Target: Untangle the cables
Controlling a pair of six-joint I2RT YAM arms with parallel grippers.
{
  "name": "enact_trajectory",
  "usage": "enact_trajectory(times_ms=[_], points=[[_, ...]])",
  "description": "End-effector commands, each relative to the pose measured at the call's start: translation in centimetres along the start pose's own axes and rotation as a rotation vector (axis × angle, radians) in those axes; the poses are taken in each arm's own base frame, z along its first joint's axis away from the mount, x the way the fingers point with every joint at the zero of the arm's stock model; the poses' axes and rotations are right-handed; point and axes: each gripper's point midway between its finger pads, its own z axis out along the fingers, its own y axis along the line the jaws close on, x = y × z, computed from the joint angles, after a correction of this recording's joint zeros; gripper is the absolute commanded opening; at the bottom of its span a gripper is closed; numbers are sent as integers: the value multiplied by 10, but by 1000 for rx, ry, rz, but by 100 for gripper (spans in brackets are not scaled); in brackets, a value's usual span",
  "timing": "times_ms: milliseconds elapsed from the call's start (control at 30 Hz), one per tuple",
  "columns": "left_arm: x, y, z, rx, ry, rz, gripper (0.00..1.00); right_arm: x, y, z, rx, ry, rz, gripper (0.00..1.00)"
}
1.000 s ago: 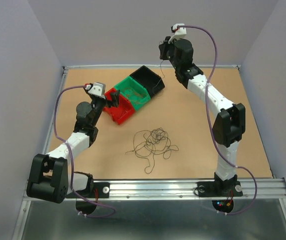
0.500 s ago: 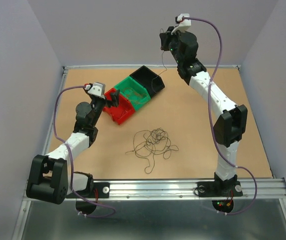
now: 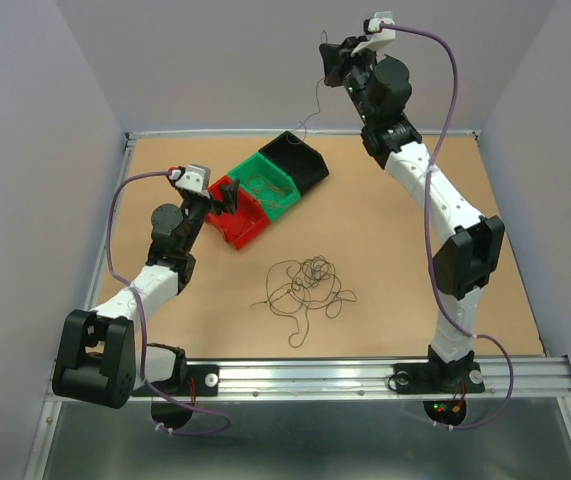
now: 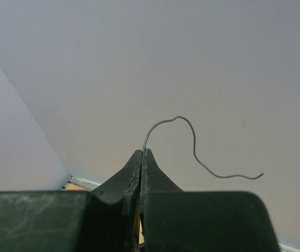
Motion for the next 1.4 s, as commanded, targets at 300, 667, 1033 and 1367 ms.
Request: enact_trajectory(times_ms=[300, 667, 1033, 1367], points=[[-43, 0, 2, 7, -128, 24, 99, -26, 12, 6, -47, -105, 15, 1], [-43, 0, 2, 5, -128, 25, 99, 116, 0, -3, -41, 109, 3, 0], [-44, 1, 1, 4, -129, 27, 99, 223, -5, -28, -58, 306, 14, 1], [-48, -4, -1, 25, -139, 27, 99, 410, -38, -78, 120, 861, 104, 1]])
